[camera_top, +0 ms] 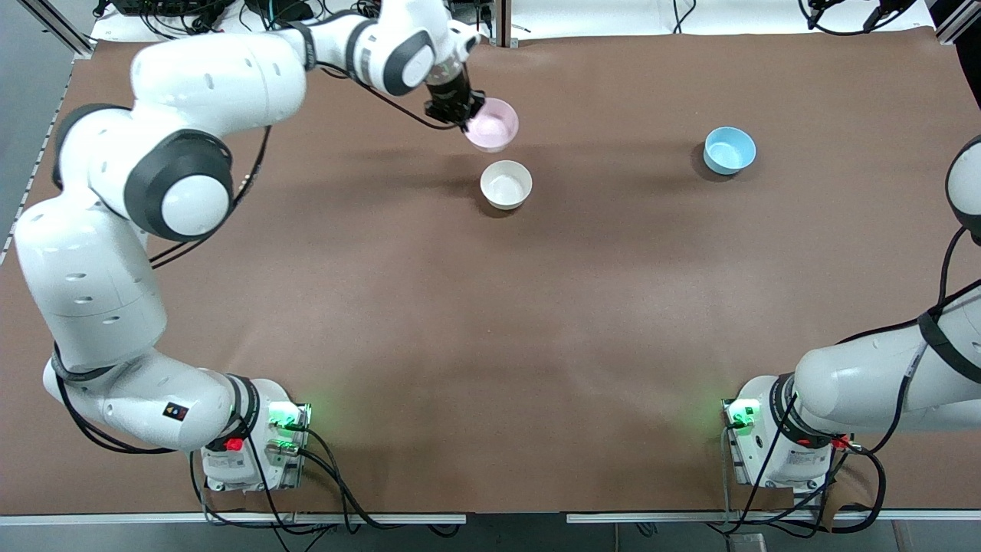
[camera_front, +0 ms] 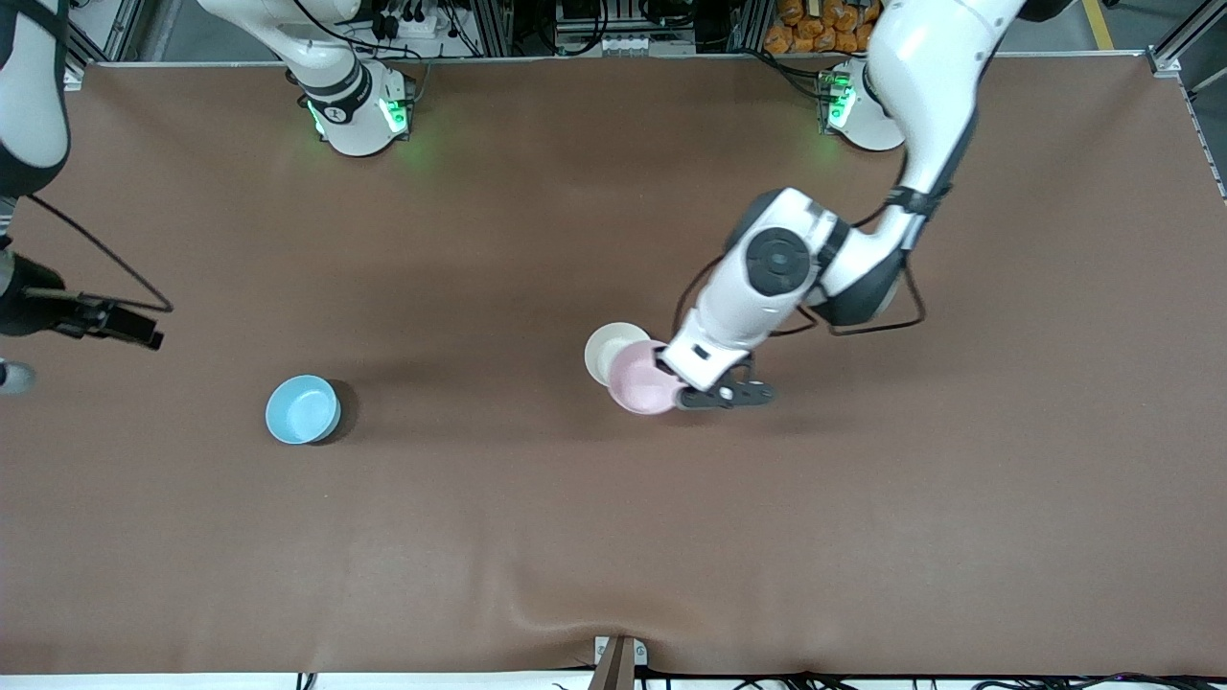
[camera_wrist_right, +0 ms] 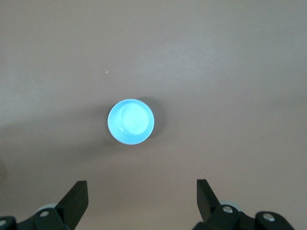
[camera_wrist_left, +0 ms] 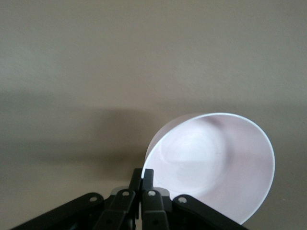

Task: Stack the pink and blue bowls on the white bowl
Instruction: 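Carry the pink bowl with the left gripper onto the white bowl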

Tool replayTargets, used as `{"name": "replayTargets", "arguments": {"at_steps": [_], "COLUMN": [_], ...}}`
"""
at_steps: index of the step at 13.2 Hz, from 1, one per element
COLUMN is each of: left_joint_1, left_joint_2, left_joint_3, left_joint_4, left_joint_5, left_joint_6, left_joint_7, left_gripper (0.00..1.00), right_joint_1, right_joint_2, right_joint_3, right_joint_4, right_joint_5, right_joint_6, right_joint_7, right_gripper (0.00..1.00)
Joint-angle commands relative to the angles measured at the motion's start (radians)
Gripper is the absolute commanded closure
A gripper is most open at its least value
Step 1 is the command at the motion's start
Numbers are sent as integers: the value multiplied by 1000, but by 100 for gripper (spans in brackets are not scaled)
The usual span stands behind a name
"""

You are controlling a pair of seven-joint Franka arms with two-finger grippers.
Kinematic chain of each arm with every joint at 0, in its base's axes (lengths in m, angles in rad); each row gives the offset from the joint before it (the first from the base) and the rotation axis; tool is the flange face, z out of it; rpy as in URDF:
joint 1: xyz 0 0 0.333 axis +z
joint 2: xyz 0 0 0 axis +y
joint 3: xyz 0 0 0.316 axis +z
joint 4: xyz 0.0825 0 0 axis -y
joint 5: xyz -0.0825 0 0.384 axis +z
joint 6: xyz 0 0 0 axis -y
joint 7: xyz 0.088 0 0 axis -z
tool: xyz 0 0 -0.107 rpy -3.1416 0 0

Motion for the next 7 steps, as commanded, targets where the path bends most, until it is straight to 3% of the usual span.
{"name": "replayTargets", "arguments": {"at_steps": [1, 5, 7], "left_joint_1": [-19, -43, -58], "left_joint_2": [27, 59, 61], "left_joint_3": [7, 7, 6], "left_joint_4": [29, 4, -22], "left_joint_5": [14, 12, 9], "left_joint_6": [-24, -30, -36], "left_joint_7": [-33, -59, -61], "left_gripper": [100, 100, 100], "right_joint_1": [-28, -31, -19], "right_joint_2": [58, 117, 121], "right_joint_3": [8, 9, 9], "right_joint_4": [-2, -31, -152], "right_joint_5": [-7, -7, -5], "right_joint_6": [4, 48, 216], "right_joint_7": [-4, -4, 2], "right_gripper": [0, 0, 0]}}
